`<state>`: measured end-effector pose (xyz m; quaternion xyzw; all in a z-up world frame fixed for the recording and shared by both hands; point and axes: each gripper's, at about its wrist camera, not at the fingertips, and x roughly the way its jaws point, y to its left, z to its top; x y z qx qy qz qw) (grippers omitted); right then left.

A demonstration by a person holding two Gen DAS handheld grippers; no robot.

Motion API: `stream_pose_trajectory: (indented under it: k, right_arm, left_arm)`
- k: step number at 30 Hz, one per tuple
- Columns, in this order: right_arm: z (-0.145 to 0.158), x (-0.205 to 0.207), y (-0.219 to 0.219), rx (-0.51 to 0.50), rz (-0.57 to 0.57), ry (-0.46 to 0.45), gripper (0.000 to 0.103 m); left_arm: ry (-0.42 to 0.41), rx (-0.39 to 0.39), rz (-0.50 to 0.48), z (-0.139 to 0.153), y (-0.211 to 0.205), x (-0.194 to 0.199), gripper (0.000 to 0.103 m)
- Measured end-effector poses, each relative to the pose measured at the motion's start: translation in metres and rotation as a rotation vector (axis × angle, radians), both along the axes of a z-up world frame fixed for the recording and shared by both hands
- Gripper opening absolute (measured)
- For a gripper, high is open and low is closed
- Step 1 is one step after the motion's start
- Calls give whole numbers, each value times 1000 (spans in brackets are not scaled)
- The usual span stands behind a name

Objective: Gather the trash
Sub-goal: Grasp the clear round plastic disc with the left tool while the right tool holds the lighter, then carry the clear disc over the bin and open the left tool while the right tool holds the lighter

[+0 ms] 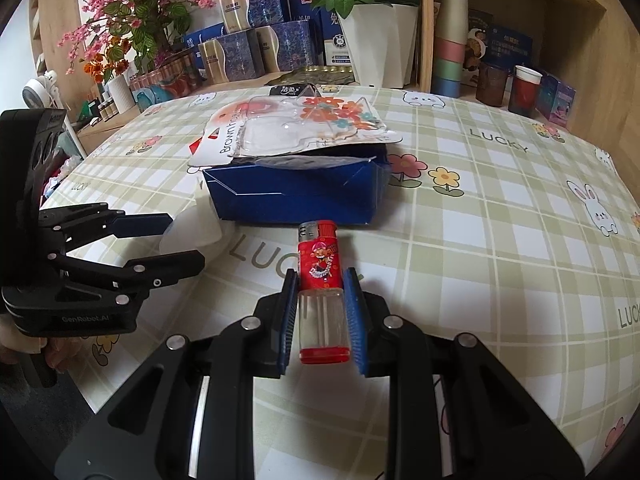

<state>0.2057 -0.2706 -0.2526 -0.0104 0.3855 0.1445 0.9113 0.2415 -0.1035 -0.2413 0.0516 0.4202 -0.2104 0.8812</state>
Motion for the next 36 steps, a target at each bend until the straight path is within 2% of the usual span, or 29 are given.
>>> stream_pose_trajectory:
  k: [4,9,15,20,27,32,36]
  right_arm:
    - [1,-1,0,0,0,-9,26]
    - [1,-2,-1,6,2,-14,26]
    - [1,-2,-1,8,3,-18,26]
    - [3,-3,0,10,2,-22,26]
    - [3,-3,2,-3,12,-21,26]
    - [7,-8,3,-19,14,-34,26]
    - [13,-16,3,17,18,-31,26]
  left_arm:
    - [5,-38,5,1,6,0,59]
    - [-10,18,-38,6,-1,-9,59]
    - [52,-46,-26,20,15,-25,59]
    - [17,-20,-21,28,25,-50,59]
    - [5,-69,35,35,44,-66,59]
    - [-4,-85,39,45,48,-74,59]
    - [-35,-82,29,57,51,-84,59]
